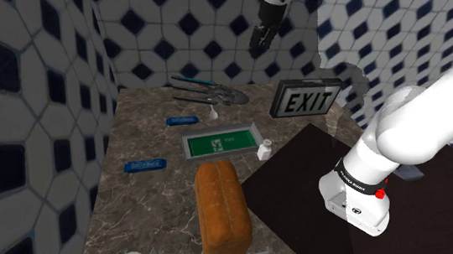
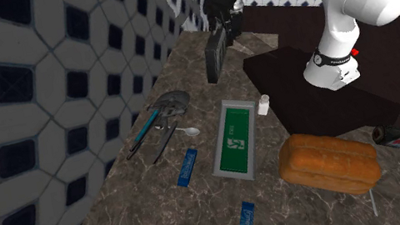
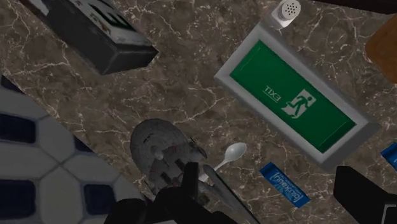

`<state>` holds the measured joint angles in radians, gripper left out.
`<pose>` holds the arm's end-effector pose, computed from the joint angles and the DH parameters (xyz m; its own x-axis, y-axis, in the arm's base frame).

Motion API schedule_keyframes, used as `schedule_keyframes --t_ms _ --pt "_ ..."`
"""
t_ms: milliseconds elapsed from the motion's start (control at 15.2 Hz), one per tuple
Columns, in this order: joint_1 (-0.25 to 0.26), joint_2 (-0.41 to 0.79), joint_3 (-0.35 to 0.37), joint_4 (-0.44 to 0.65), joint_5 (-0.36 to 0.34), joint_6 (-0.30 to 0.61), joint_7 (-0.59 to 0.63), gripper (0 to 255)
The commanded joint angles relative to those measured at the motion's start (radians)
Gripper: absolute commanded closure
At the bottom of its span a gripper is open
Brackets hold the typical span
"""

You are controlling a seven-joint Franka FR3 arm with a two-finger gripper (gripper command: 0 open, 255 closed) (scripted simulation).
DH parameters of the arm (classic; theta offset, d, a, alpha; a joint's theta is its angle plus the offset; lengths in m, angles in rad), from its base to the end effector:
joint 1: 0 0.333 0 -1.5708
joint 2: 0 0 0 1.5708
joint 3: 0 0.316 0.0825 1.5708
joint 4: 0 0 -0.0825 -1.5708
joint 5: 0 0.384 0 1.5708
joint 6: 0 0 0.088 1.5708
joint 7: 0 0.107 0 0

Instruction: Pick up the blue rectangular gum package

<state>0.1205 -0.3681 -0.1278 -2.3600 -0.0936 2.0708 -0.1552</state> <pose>0.4441 -0.0108 0.4747 0.9781 0.1964 0.0691 0.1931 -0.9799 0.0507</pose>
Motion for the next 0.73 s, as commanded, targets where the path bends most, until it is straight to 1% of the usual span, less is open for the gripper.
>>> schedule_keyframes --t_ms 0,330,660 --pt "0.011 0.065 -0.010 0.003 0.005 0.060 -0.044 0" --pt "0.043 0.247 -0.013 0.064 0.034 0.172 -0.138 0" --pt "0.065 0.430 0.001 0.149 0.068 0.260 -0.232 0"
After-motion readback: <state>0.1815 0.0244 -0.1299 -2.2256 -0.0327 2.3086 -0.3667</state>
